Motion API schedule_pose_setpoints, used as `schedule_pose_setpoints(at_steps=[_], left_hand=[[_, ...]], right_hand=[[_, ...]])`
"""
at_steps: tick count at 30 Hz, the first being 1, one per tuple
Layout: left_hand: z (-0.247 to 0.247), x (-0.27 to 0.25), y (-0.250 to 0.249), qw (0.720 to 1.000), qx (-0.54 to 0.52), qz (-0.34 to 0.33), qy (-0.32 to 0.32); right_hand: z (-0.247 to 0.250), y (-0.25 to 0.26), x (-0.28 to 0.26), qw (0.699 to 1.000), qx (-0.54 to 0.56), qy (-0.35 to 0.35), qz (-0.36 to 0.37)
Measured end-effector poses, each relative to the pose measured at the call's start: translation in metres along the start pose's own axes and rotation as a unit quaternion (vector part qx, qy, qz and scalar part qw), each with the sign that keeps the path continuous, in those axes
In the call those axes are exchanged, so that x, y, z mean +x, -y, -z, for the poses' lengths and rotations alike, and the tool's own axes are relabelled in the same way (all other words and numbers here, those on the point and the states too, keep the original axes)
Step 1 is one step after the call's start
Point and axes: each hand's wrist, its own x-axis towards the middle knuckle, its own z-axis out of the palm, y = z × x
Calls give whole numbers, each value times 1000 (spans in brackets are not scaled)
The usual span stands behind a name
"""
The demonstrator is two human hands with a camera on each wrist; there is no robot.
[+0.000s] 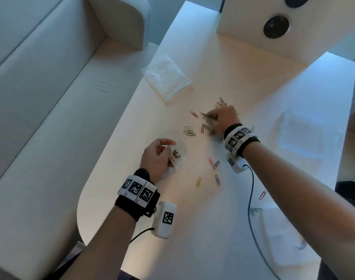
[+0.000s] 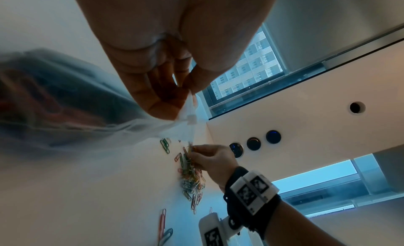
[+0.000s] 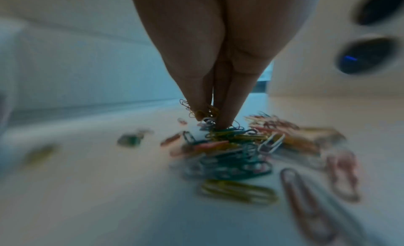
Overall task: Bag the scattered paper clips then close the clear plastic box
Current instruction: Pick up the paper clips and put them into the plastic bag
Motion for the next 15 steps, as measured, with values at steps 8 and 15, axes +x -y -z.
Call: schedule_pose_setpoints(at_steps=[8,15], left_hand=[[-13,0,-2,1000,26,14,6],[-16,-5,-3,999,22,26,3]], right_hand=[[37,6,-60,679,672,-40,-294],[35,30,-102,544,788,-7,-287]])
